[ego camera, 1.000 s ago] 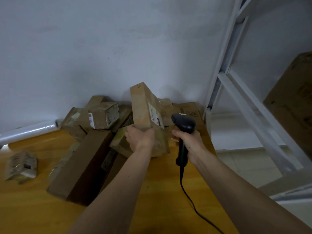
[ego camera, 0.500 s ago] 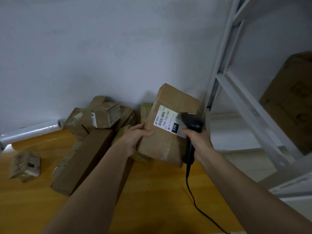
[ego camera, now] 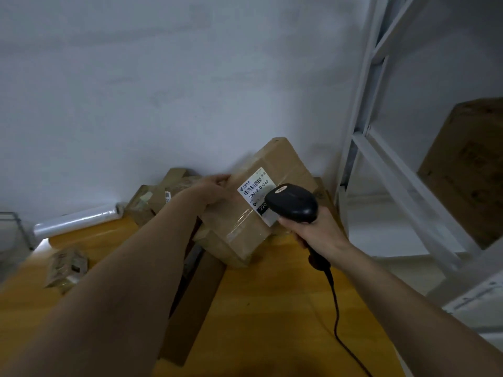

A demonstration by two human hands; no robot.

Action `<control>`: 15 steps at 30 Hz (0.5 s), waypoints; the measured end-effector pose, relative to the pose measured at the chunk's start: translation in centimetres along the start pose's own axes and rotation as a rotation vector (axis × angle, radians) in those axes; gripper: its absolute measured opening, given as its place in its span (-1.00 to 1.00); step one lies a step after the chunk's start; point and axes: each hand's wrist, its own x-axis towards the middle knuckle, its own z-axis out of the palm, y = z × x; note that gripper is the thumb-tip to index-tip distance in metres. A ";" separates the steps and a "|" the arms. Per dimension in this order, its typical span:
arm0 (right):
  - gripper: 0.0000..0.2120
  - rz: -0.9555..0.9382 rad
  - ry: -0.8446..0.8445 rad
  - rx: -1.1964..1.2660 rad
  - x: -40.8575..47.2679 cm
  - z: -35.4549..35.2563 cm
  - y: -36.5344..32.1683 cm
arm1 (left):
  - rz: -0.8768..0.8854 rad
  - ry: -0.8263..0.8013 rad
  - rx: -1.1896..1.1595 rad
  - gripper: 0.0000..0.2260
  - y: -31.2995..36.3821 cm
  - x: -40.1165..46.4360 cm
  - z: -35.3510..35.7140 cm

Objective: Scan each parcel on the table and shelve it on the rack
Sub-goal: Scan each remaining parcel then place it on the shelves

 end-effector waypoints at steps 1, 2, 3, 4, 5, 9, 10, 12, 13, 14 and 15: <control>-0.81 -0.008 -0.003 -0.026 -0.1 -0.1 0.0 | -0.006 -0.003 0.005 -0.33 0.5 -0.2 -0.2; -0.79 -0.011 -0.006 -0.059 -0.3 -0.3 0.0 | -0.013 -0.005 0.011 -0.31 0.9 -0.4 -0.5; -0.78 -0.012 -0.011 -0.087 -0.4 -0.5 0.1 | -0.023 -0.012 0.013 -0.30 1.2 -0.6 -0.7; -0.77 -0.015 -0.018 -0.101 -0.6 -0.7 0.1 | -0.032 -0.019 0.008 -0.29 1.5 -0.7 -0.9; -0.76 -0.022 -0.023 -0.103 -0.8 -0.9 0.2 | -0.036 -0.028 0.005 -0.30 1.7 -0.8 -1.0; -0.76 -0.063 -0.027 -0.108 -1.3 -1.7 0.0 | -0.044 -0.052 0.046 -0.32 2.5 -0.8 -0.9; -0.77 -0.070 -0.028 -0.110 -1.5 -1.9 -0.1 | -0.047 -0.045 0.059 -0.31 2.6 -0.7 -0.8; -0.80 -0.080 -0.028 -0.097 -1.7 -2.2 -0.1 | -0.054 -0.023 0.068 -0.30 2.8 -0.6 -0.6; -0.83 -0.080 -0.028 -0.089 -1.8 -2.3 -0.1 | -0.055 -0.016 0.067 -0.29 2.9 -0.5 -0.4; -0.86 -0.075 -0.028 -0.083 -1.9 -2.5 -0.1 | -0.059 -0.009 0.069 -0.29 3.0 -0.5 -0.2; -0.87 -0.071 -0.026 -0.080 -1.9 -2.7 0.0 | -0.062 -0.002 0.075 -0.28 3.1 -0.5 -0.1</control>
